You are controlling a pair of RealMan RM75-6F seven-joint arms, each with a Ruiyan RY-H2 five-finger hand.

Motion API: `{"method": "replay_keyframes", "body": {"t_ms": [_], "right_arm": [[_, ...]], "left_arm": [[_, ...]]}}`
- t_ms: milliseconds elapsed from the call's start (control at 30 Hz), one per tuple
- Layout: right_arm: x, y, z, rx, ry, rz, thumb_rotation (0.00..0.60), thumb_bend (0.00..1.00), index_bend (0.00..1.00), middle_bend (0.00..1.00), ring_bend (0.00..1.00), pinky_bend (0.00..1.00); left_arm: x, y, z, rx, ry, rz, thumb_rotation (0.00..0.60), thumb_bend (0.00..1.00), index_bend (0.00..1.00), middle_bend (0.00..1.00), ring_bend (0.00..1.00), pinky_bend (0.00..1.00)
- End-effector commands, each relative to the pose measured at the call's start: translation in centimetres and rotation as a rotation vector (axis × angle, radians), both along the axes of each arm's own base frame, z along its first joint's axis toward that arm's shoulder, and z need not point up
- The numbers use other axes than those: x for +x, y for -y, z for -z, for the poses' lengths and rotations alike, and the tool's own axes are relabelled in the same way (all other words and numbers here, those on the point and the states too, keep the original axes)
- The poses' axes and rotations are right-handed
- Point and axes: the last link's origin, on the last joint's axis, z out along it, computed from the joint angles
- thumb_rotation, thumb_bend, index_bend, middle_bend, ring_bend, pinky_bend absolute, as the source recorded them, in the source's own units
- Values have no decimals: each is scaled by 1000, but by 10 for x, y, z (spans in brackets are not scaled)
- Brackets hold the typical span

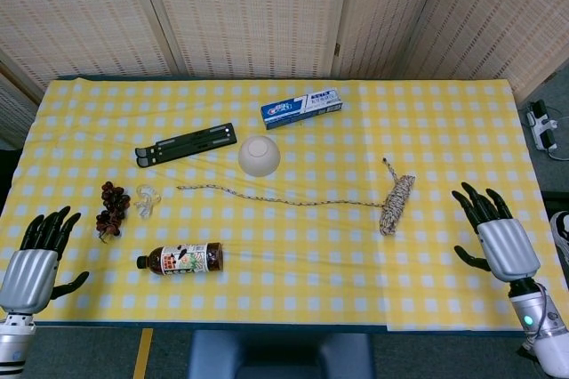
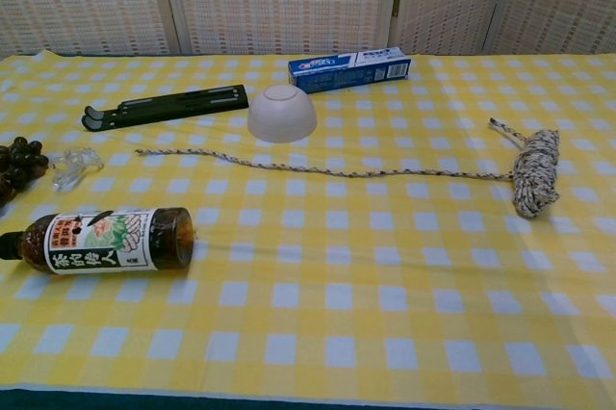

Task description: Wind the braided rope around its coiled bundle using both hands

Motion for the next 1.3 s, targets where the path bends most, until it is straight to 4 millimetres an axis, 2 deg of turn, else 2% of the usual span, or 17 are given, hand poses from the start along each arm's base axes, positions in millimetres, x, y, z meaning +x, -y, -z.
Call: {"method": "replay_keyframes", "body": {"t_ms": [33,167,433,567,1000,1300], "right_arm": [[4,24,8,50,-25,-20,600,275,0,41,134,54],[10,49,20,88,-71,-41,600,276,0,52,135,55],[11,95,64,186,-193,-76,600,276,13,68,141,55],[7,109,78,221,-233,-89,600,275,39,71,139,55],[3,147,106,251,-285,-112,600,275,92,105,136,55],[20,164,123,262,-258,-146,600,275,189,156,182,56]], "left_arm": [[0,1,0,-1,0,-3,600,213,79,58,74,0],[0,2,-2,1,1,-7,600,213,81,58,74,0],[0,8,-4,-1,3,-19,600,213,81,58,75,0],[-2,11,-6,2,0,-33,600,213,81,58,76,0],[-2,10,-2,-13,-3,-43,600,213,81,58,77,0],[-1,5,0,-21,-8,-42,600,212,82,58,77,0]]}}
